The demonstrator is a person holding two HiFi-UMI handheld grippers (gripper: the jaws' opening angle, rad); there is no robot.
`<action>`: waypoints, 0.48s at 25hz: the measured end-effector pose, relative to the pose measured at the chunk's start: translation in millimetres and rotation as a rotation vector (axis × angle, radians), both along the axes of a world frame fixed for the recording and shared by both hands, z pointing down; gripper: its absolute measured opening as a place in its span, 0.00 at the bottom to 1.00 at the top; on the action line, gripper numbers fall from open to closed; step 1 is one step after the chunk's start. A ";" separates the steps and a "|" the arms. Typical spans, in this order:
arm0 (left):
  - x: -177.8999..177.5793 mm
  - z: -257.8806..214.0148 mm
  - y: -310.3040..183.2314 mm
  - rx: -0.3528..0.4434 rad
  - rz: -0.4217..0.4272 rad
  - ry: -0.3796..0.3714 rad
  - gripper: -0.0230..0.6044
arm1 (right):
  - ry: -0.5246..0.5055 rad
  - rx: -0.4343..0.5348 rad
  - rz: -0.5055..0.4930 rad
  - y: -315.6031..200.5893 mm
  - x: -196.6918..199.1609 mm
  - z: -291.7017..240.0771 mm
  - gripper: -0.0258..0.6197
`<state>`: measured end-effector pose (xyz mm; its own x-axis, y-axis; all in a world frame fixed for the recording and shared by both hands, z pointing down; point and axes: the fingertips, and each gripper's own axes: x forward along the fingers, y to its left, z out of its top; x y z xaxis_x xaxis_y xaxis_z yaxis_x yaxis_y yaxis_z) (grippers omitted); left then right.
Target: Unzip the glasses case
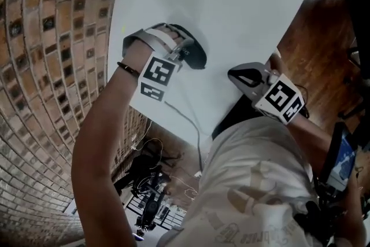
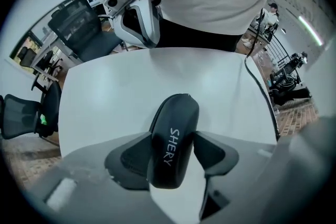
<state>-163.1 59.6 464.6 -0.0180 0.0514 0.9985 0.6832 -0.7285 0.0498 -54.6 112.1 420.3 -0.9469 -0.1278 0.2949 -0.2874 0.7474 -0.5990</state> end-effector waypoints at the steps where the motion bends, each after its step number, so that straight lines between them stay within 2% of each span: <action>1: 0.6 0.4 -0.3 0.001 -0.007 0.003 0.46 | 0.000 -0.004 0.000 0.2 -0.7 1.0 0.05; 3: 1.2 2.0 -0.8 -0.012 -0.039 0.008 0.46 | 0.000 -0.006 -0.001 -0.3 -2.9 1.3 0.05; 5: -0.4 4.0 -0.6 -0.046 -0.116 0.009 0.46 | 0.002 0.014 -0.003 -4.9 -5.6 -1.8 0.05; 12: -5.7 0.9 11.0 -0.189 -0.529 0.026 0.46 | 0.117 0.164 -0.054 -21.1 -10.5 -3.1 0.05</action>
<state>-168.9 70.6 465.5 0.0834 0.2248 0.9708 0.2295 -0.9524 0.2008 -65.2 91.0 417.2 -0.9141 -0.1328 0.3830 -0.3046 0.8485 -0.4327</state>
